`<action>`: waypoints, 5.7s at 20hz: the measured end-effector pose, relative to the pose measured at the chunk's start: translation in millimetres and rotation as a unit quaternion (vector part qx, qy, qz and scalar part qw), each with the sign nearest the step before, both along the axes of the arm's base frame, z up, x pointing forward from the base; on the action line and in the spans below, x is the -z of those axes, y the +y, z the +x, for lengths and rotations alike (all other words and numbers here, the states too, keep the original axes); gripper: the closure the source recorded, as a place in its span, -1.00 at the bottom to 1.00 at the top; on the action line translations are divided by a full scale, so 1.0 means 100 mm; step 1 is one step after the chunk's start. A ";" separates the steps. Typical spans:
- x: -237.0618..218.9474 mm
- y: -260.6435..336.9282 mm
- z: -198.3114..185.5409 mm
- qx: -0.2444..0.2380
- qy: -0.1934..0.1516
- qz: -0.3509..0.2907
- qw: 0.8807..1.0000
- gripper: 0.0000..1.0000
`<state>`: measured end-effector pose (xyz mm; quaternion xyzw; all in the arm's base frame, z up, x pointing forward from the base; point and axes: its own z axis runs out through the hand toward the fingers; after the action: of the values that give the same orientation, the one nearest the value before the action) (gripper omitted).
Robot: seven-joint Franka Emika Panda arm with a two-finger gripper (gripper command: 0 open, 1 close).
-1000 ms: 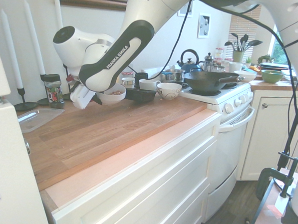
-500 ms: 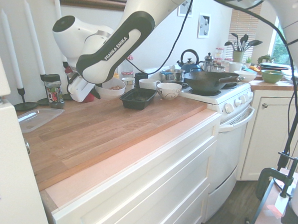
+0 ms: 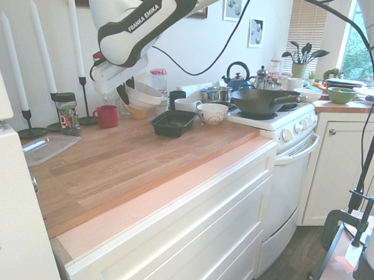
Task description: Put the cereal into the box
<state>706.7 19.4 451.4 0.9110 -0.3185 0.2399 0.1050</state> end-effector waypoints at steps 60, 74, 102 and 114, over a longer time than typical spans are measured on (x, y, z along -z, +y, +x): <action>0.46 -2.79 -0.22 -0.006 -0.042 0.608 0.792 1.00; 0.44 -3.06 -0.38 -0.016 -0.063 0.655 0.753 1.00; -0.07 -0.16 0.03 -0.048 -0.001 0.201 0.979 1.00; 0.86 0.77 -0.41 -0.073 0.064 -0.054 0.994 1.00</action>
<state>665.6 96.1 365.6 0.9384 -0.2300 0.2049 0.1565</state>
